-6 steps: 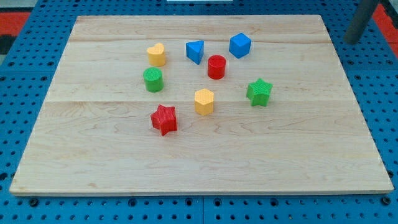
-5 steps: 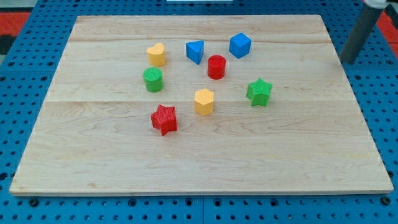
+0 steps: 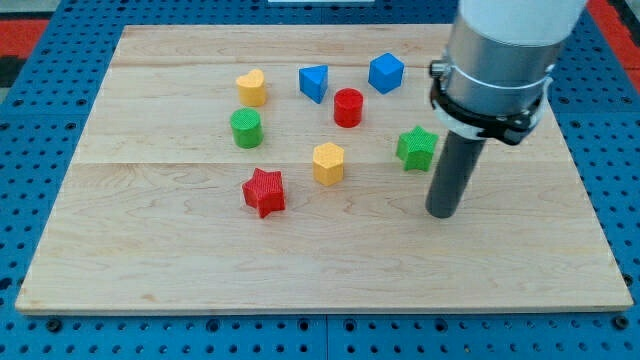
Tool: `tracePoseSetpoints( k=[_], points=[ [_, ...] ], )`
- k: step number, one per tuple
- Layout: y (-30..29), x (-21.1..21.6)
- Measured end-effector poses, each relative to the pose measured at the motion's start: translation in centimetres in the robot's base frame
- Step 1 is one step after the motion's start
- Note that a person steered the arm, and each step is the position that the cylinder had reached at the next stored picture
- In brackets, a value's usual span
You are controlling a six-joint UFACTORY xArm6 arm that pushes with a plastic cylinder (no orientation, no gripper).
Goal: Push the green star a bit up
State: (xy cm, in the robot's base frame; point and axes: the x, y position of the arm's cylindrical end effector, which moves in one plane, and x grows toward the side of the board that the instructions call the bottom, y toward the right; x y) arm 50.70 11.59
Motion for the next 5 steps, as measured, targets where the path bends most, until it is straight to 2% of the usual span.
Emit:
tracePoseSetpoints(
  k=[3,4,5],
  points=[
    [-2.6,-6.8],
    [-7.3,-7.2],
    [-9.6,-7.2]
  ],
)
